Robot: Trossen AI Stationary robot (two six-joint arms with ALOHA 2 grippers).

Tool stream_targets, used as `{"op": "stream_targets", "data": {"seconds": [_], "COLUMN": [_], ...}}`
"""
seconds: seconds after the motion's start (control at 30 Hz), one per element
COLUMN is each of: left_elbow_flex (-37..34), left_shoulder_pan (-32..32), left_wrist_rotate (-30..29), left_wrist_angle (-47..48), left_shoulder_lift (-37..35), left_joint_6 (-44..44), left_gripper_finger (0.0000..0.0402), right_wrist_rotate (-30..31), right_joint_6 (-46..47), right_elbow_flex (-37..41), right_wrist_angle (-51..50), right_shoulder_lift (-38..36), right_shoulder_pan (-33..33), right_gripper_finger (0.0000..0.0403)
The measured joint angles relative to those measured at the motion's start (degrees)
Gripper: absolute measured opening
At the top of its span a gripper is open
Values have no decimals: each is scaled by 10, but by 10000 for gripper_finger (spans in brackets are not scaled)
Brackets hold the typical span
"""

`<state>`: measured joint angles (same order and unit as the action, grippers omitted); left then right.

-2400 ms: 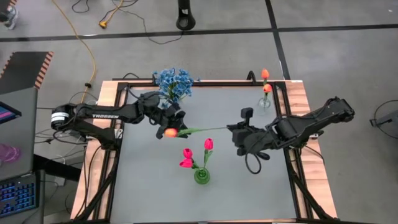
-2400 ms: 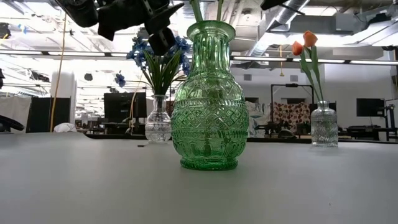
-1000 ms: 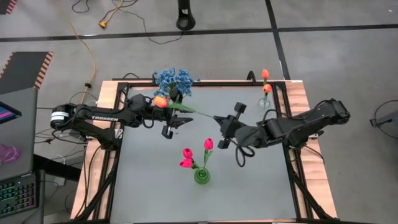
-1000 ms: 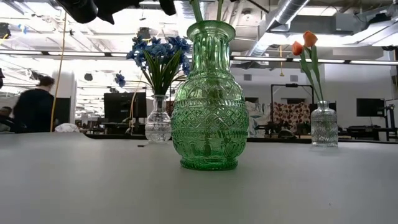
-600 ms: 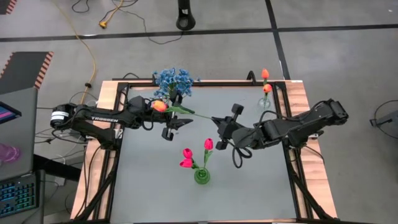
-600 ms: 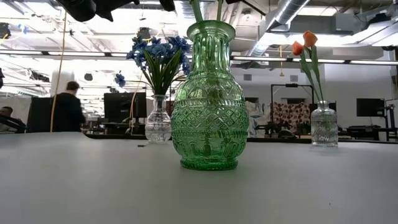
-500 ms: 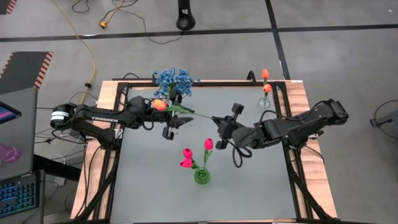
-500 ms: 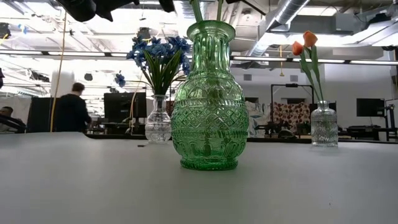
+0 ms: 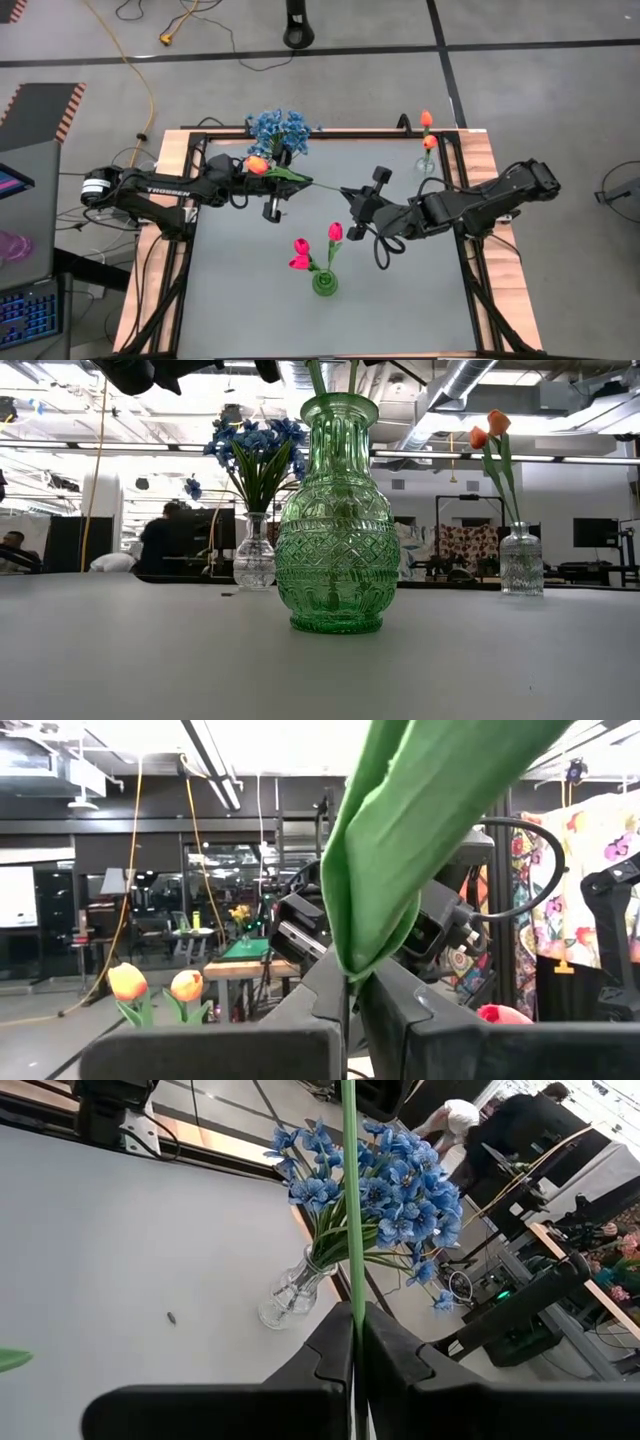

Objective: Sort flowers into vase by color
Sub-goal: Put the orange tulip into the top right transparent vase

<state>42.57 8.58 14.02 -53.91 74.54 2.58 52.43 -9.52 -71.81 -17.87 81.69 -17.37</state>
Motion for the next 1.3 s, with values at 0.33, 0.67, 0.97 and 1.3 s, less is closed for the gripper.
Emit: {"op": "stream_targets", "data": {"seconds": [0.33,0.67,0.97,1.3], "left_elbow_flex": [0,0,0,0], "left_shoulder_pan": [0,0,0,0], "left_wrist_rotate": [-1,-1,-2,-9], "left_wrist_angle": [5,18,76,87], "left_shoulder_lift": [0,0,0,5], "left_joint_6": [0,0,0,0], "left_gripper_finger": [2,1,1,1], "right_wrist_rotate": [0,1,1,-179], "right_joint_6": [0,0,11,80], "right_elbow_flex": [-7,-66,-105,-105], "right_wrist_angle": [-1,0,35,78], "right_shoulder_lift": [0,0,0,1], "right_shoulder_pan": [0,-7,-3,62], "right_gripper_finger": [85,165,171,169]}}
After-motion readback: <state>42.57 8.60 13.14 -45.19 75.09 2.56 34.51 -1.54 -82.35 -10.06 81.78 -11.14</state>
